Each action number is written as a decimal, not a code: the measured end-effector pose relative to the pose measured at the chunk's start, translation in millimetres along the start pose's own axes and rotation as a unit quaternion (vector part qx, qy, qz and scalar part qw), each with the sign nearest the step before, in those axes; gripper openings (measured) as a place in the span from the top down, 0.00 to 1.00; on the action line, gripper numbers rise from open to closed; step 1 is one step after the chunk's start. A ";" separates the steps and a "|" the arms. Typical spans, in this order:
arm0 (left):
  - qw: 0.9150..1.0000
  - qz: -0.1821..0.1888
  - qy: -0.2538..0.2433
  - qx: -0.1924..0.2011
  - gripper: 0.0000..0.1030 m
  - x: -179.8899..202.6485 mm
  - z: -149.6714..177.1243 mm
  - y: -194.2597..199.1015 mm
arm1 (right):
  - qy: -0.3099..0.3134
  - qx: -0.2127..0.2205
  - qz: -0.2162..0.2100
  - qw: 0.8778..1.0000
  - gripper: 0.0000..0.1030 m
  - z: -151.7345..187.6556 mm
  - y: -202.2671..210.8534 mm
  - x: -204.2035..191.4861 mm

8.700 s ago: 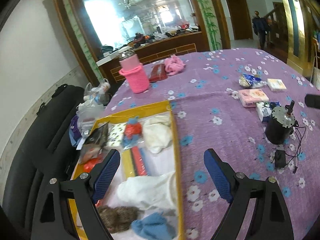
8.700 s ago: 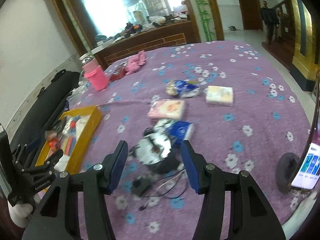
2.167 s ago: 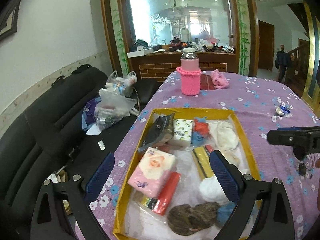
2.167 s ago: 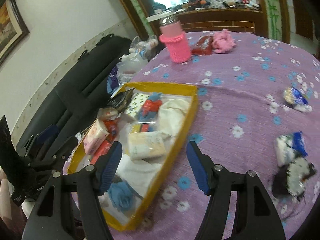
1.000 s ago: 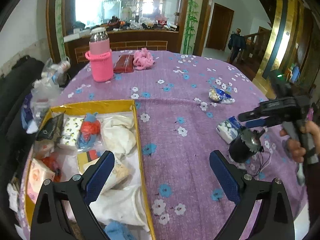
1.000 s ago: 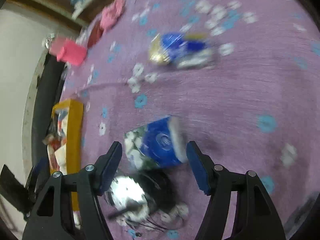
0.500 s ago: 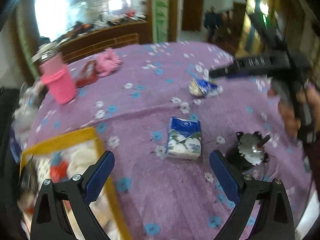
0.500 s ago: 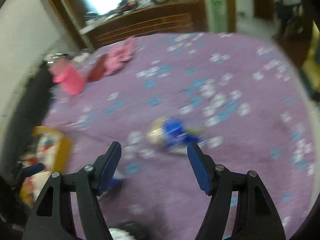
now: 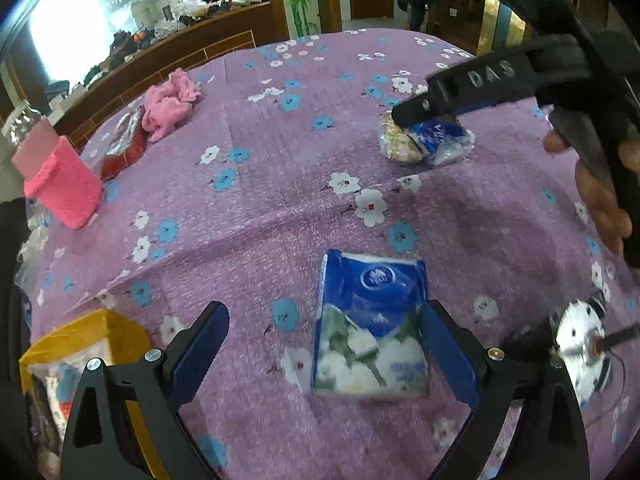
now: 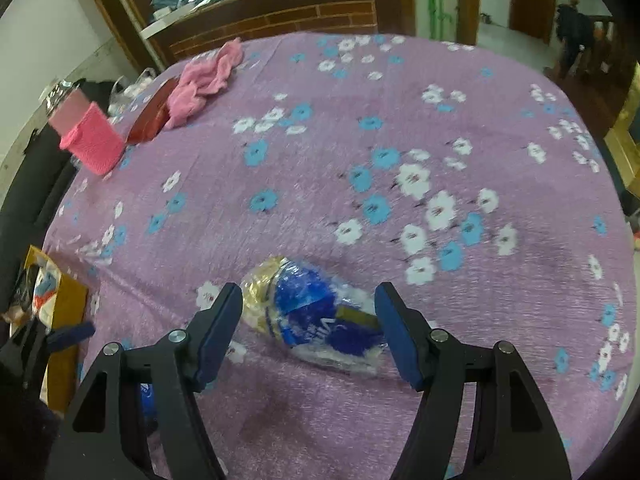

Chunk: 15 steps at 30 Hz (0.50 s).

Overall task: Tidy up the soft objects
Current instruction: 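Grasp the blue tissue box with the left gripper while the right gripper grasps the blue-wrapped roll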

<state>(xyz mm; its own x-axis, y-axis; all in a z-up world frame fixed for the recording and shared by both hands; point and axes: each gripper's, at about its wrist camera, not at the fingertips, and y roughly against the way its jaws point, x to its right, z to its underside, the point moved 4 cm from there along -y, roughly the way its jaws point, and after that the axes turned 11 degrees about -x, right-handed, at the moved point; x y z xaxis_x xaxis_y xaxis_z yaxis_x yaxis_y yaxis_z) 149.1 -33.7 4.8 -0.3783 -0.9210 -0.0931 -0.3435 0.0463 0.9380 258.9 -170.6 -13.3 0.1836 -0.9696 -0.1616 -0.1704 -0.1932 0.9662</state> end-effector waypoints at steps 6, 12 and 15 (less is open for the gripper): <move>1.000 0.013 0.017 0.002 0.07 1.2 -7.3 -13.0 | 0.018 -0.014 0.010 1.000 0.34 0.1 -12.2 -13.2; 0.999 0.035 0.000 -0.015 0.54 13.5 -0.9 -27.2 | 0.021 -0.019 0.046 0.999 0.39 1.1 -15.9 -20.5; 0.999 0.030 0.009 -0.011 0.73 9.2 -1.6 -22.1 | 0.004 -0.016 0.041 0.999 0.78 2.6 -6.7 -17.4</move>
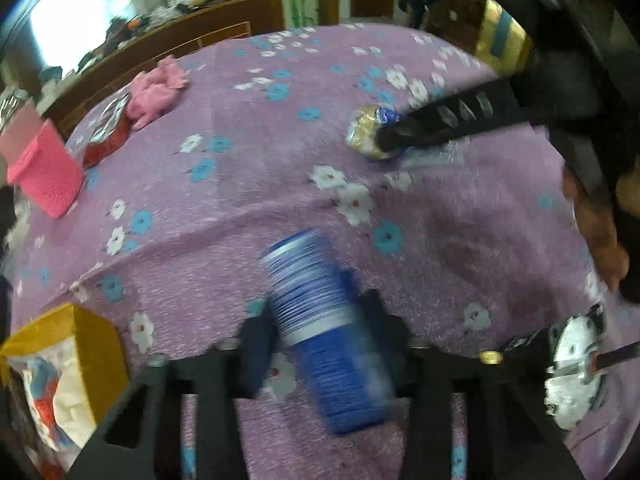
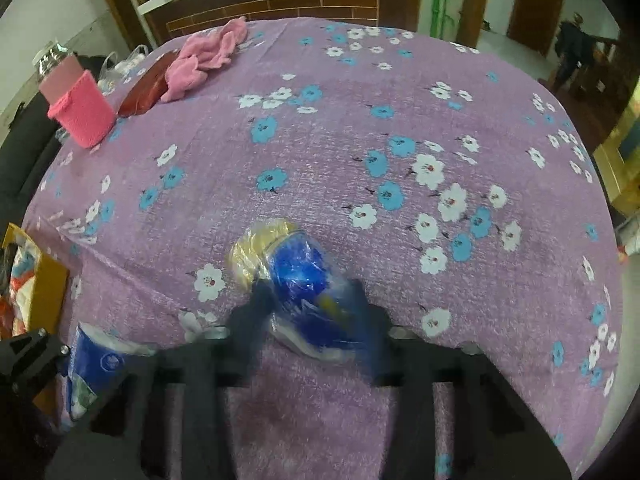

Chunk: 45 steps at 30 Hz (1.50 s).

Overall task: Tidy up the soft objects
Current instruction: 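Grasp the blue tissue box with the left gripper while the right gripper grasps the blue-wrapped roll, then carry the blue tissue box and blue-wrapped roll into the tray and open both grippers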

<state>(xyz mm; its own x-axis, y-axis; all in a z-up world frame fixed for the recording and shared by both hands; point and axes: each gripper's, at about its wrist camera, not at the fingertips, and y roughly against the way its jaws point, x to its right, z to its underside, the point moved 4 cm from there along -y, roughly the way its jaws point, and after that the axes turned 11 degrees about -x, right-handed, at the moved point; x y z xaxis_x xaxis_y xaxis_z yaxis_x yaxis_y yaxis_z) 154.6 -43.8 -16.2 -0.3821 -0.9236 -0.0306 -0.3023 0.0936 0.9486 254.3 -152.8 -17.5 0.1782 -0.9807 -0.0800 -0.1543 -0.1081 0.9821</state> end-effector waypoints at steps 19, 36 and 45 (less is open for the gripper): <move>0.993 0.081 0.051 0.069 0.74 -27.0 75.5 96.7 | -0.006 0.005 0.070 0.997 0.33 -4.9 0.0 7.4; 0.975 0.099 0.152 0.129 0.73 -95.4 166.9 163.9 | 0.008 0.067 -0.020 0.998 0.62 49.6 104.1 -52.5; 0.957 0.029 0.263 0.120 0.73 -159.3 279.9 178.4 | 0.105 0.042 -0.093 0.989 0.62 83.7 95.5 -181.7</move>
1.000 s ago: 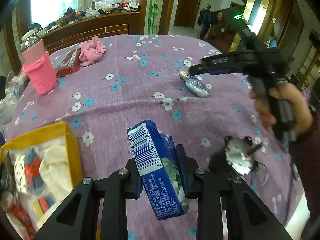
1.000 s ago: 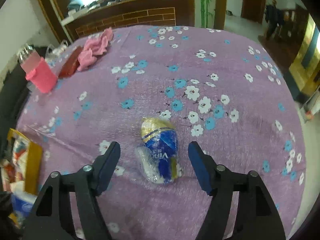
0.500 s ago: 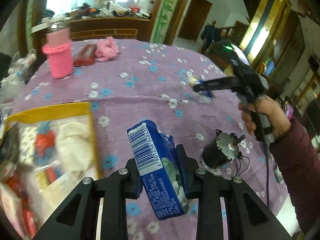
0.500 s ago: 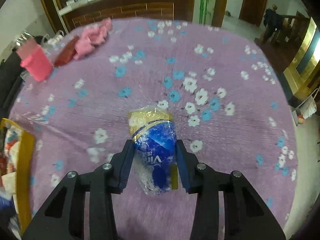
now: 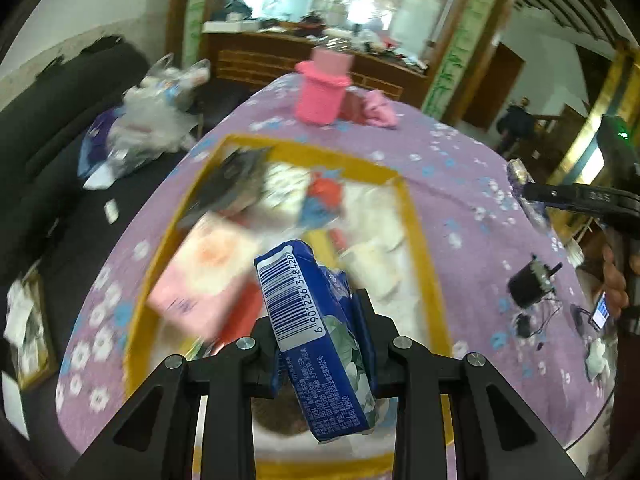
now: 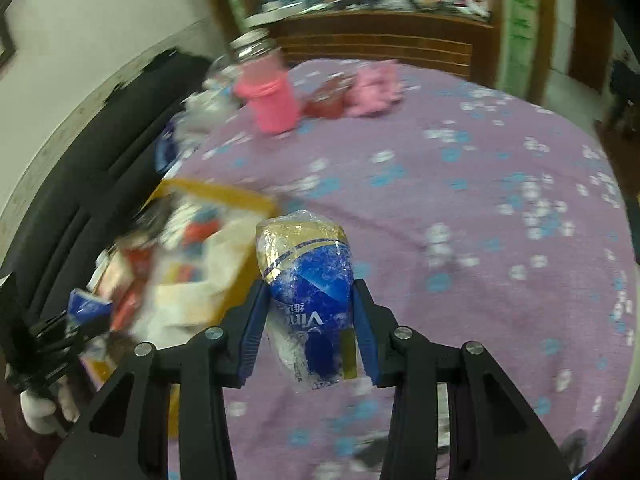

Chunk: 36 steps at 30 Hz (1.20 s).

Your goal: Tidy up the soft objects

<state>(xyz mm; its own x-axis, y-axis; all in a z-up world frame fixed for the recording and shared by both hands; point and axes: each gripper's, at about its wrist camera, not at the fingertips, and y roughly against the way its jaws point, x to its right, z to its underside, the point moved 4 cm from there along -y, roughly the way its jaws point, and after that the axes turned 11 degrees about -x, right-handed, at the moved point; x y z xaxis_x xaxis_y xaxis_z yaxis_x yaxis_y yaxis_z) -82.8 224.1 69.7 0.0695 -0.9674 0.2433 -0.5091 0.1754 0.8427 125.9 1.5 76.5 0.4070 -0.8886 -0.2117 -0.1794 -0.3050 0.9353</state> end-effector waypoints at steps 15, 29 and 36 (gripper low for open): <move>0.998 -0.062 0.019 -0.008 0.61 -43.7 23.5 -11.3 | 0.080 -0.051 -0.083 0.992 0.61 -10.0 -82.5 -150.0; 0.998 -0.052 -0.005 0.035 0.21 -47.7 33.9 -0.1 | 0.005 -0.026 -0.110 0.994 0.48 -27.1 -112.1 -153.6; 0.979 -0.137 -0.021 0.150 0.00 -34.3 45.4 40.0 | 0.022 0.062 -0.077 0.995 0.48 2.5 -45.0 -142.2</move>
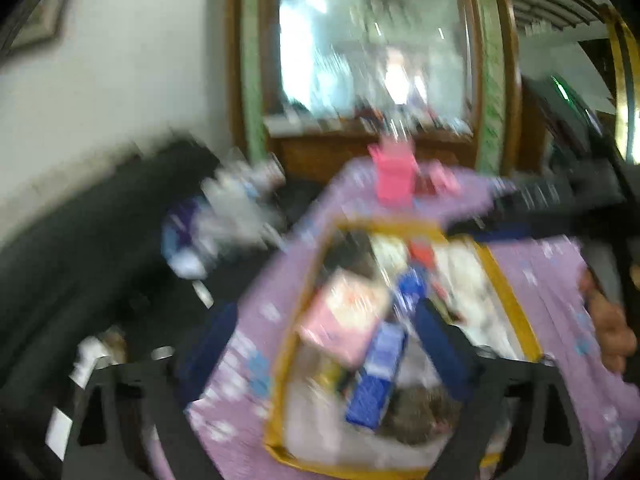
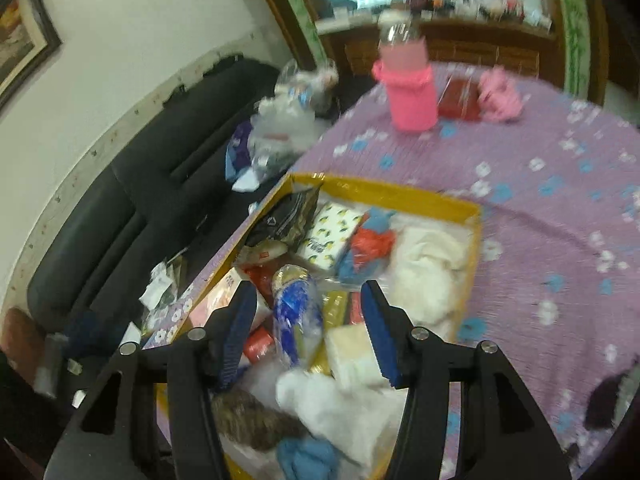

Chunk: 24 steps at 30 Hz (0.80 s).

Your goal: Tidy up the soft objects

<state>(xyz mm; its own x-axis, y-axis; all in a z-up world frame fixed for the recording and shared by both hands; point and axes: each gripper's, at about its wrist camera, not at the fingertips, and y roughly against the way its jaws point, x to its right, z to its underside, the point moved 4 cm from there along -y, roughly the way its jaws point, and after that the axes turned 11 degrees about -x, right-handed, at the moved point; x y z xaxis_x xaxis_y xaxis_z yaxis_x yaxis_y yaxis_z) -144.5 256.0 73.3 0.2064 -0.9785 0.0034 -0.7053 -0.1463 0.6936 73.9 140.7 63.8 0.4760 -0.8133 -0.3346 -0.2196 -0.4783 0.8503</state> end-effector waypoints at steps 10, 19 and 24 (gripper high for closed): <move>0.995 -0.031 0.035 0.087 0.00 31.5 -1.6 50.9 | -0.005 0.063 0.038 0.997 0.42 75.8 60.3 14.6; 0.993 -0.102 0.043 0.037 0.00 70.4 3.9 51.0 | -0.007 0.066 0.086 0.994 0.42 122.5 71.3 32.0; 0.993 -0.105 0.037 0.028 0.00 95.8 -1.0 65.1 | -0.017 0.059 0.088 0.994 0.42 136.6 73.7 43.5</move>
<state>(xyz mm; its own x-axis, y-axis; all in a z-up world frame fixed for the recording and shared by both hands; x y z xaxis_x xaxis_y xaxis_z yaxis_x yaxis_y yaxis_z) -170.0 152.9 119.5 0.4012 -0.9123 -0.0824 -0.6782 -0.3563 0.6428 -37.9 24.8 56.3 0.3919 -0.8979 -0.2004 -0.3969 -0.3615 0.8437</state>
